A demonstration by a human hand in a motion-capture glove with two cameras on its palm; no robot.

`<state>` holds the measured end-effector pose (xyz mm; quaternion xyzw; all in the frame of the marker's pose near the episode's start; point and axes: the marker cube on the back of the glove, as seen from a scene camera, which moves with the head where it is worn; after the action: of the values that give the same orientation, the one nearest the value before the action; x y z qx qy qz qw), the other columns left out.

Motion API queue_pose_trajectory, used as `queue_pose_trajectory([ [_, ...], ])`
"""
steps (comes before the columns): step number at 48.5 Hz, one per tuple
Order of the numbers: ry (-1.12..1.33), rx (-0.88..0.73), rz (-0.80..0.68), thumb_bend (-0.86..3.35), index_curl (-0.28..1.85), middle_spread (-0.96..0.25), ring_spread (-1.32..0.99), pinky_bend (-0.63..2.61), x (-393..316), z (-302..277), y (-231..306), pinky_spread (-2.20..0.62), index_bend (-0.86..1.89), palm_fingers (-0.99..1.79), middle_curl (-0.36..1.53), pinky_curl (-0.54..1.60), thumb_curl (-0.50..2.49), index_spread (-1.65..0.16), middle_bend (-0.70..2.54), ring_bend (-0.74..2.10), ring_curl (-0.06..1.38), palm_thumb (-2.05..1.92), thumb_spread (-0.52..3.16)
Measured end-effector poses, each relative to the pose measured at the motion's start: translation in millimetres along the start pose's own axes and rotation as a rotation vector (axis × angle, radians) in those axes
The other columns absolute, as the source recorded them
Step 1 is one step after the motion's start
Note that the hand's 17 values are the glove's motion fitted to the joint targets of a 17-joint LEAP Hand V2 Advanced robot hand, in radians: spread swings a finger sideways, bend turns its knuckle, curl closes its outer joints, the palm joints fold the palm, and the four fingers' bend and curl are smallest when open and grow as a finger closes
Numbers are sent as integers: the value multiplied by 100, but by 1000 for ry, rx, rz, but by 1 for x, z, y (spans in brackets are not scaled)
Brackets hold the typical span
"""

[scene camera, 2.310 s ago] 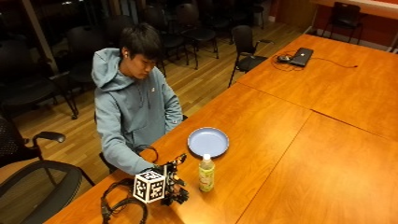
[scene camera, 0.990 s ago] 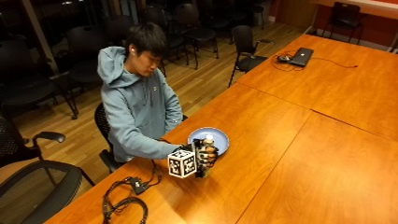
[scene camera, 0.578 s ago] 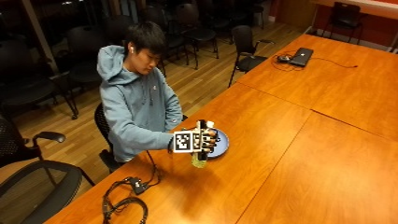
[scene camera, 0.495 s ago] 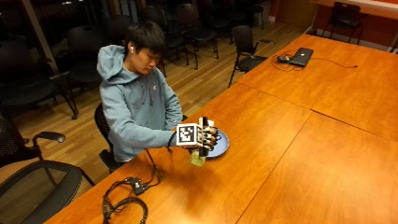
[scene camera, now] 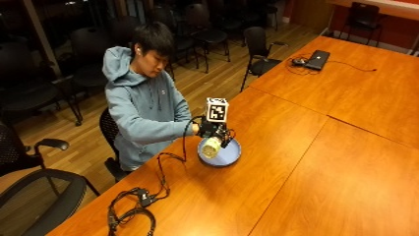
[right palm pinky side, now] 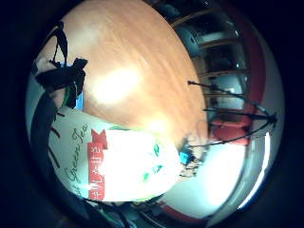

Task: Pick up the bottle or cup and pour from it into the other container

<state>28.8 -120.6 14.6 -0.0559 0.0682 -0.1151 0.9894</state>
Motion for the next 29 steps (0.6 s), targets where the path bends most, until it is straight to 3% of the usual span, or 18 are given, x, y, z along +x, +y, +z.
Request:
queue_pose_trajectory([
  [3,178,-41,4,-4,36,-4,-13,52,-14,2,-6,-22,13,116,51,38,68,-8,29,50,45,103,22],
  [6,275,-55,103,-4,36,-4,-13,52,-38,4,-16,-22,13,115,51,38,68,-8,29,49,45,103,22],
  [11,473,-111,-82,-4,36,-5,-13,51,-79,11,-20,-23,13,115,51,38,68,-9,29,49,45,103,23],
  [16,479,-118,-20,-4,36,-5,-14,51,-111,19,-32,-24,13,114,51,38,69,-9,28,48,45,103,23],
  [21,661,-162,-140,-4,36,-6,-14,50,-116,34,-32,-24,13,114,51,38,69,-10,28,48,45,103,24],
  [29,638,-163,-197,-4,35,-6,-15,49,-97,33,-28,-25,12,114,52,39,69,-11,27,47,45,103,26],
])
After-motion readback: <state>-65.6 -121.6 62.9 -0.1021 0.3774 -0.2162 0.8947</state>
